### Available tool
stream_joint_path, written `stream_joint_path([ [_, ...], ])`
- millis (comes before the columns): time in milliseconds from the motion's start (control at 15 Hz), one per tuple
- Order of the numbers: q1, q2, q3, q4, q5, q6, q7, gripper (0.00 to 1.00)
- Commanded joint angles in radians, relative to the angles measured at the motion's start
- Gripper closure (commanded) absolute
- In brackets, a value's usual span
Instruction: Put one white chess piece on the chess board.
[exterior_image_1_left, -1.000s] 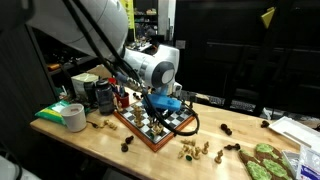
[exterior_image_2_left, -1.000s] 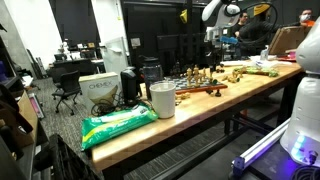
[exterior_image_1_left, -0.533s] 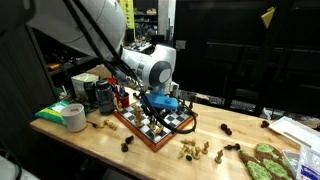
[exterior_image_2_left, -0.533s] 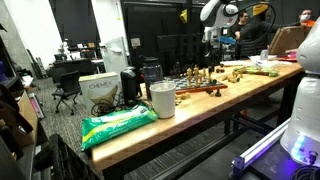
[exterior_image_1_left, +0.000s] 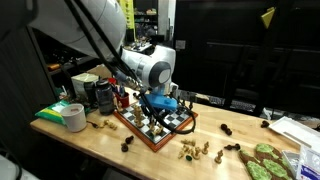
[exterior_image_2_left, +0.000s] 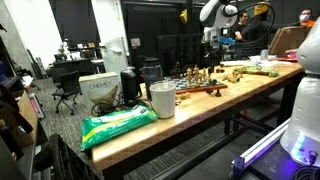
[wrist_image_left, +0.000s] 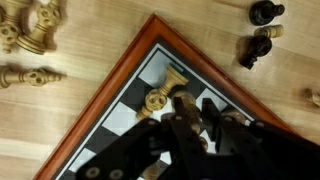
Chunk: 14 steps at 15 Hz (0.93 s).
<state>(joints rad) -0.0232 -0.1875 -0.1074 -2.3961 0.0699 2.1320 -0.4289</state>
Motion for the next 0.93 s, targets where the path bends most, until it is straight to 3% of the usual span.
stream_joint_path([
  [0, 0.0, -0.009, -0.006, -0.006, 0.021, -0.008, -0.025, 0.94],
  [867, -0.015, 0.012, -0.036, -0.007, 0.039, -0.015, -0.03, 0.94],
])
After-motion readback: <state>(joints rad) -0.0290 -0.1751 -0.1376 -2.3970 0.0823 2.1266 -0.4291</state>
